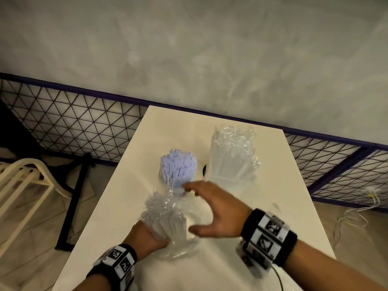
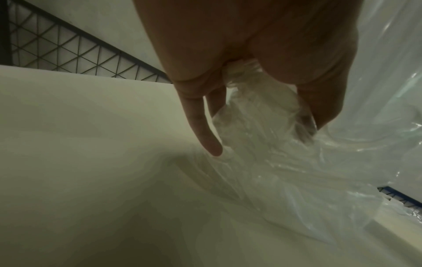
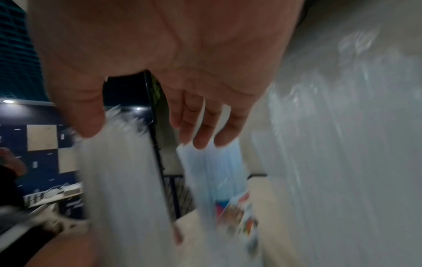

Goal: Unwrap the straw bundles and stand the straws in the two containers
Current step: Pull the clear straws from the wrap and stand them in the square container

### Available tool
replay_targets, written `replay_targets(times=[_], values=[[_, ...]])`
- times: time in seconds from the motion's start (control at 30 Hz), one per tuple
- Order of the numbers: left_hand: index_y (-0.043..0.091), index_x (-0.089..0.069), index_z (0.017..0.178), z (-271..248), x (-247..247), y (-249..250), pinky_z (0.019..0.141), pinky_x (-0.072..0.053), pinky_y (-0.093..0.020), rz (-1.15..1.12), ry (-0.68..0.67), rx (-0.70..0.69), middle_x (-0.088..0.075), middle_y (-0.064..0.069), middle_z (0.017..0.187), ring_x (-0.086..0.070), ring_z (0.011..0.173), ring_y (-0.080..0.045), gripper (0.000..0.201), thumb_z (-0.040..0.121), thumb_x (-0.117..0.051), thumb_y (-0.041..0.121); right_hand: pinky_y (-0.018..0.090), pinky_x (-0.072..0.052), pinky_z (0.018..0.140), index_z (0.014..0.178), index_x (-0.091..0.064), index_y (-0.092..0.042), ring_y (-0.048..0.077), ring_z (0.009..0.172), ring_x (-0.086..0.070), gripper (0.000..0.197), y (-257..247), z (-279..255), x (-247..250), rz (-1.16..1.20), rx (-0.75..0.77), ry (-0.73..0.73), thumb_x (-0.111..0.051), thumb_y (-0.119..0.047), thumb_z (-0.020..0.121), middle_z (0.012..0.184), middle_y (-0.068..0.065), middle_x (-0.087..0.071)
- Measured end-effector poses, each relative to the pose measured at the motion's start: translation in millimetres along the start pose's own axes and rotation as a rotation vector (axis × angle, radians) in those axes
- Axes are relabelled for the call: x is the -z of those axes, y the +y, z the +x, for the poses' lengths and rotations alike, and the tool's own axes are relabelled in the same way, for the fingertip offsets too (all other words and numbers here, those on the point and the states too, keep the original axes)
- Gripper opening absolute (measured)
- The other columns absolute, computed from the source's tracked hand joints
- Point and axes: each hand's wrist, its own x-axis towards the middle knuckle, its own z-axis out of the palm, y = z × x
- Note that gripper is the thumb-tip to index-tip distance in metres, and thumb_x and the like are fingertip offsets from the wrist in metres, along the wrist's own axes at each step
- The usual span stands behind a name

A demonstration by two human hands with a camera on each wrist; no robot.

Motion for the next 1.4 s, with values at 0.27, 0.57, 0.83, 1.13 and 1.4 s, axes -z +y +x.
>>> replay_targets(times=[0.27, 0.57, 0.83, 1.13, 1.4], values=[[0.036, -0.061, 0.081, -6, -2, 11, 0.085, -0.056, -0.035, -0.023, 0.065, -0.035, -0.073, 0.005, 0.089, -0.069, 0.089, -0.013, 0.046, 0.038, -0.074, 0.049, 0.032, -0.048, 0.089, 0.122, -0.061, -0.022, 0.015, 0.103, -0.059, 0.043, -1, 12, -58, 0.095, -0.135, 0.172, -0.064, -0.045, 0.085, 0.114, -0.005, -0.065], [0.039, -0.062, 0.074, -6, -3, 11, 0.08, -0.057, -0.035, -0.007, 0.036, -0.042, -0.072, 0.009, 0.083, -0.069, 0.083, -0.008, 0.037, 0.041, -0.076, 0.045, 0.03, -0.052, 0.088, 0.115, -0.06, -0.027, 0.005, 0.097, -0.065, 0.046, -4, 9, -69, 0.424, -0.244, 0.183, -0.08, -0.028, 0.074, 0.106, -0.012, -0.069], [0.036, -0.063, 0.077, -8, -2, 12, 0.084, -0.057, -0.033, -0.066, 0.057, -0.003, -0.073, 0.007, 0.088, -0.069, 0.088, -0.01, 0.047, 0.033, -0.076, 0.05, 0.011, -0.046, 0.072, 0.104, -0.068, -0.017, 0.0, 0.08, -0.063, 0.024, -3, 11, -61, 0.378, -0.27, 0.21, -0.075, -0.023, 0.081, 0.092, -0.007, -0.071], [0.038, -0.062, 0.082, -6, -2, 13, 0.086, -0.056, -0.035, -0.064, 0.053, -0.014, -0.072, 0.007, 0.092, -0.068, 0.092, -0.013, 0.051, 0.035, -0.078, 0.047, 0.02, -0.045, 0.06, 0.067, -0.058, -0.034, 0.001, 0.059, -0.055, 0.02, -3, 10, -56, 0.464, -0.334, 0.28, -0.072, -0.021, 0.075, 0.063, -0.013, -0.06], [0.028, -0.061, 0.07, -7, -4, 16, 0.061, -0.045, -0.011, -0.052, 0.059, 0.016, -0.067, 0.012, 0.075, -0.065, 0.076, -0.003, 0.031, 0.058, -0.089, 0.025, 0.021, -0.049, 0.08, 0.088, -0.07, -0.029, 0.001, 0.086, -0.064, 0.016, -1, 12, -51, 0.5, -0.222, 0.224, -0.075, -0.02, 0.076, 0.087, -0.02, -0.065]])
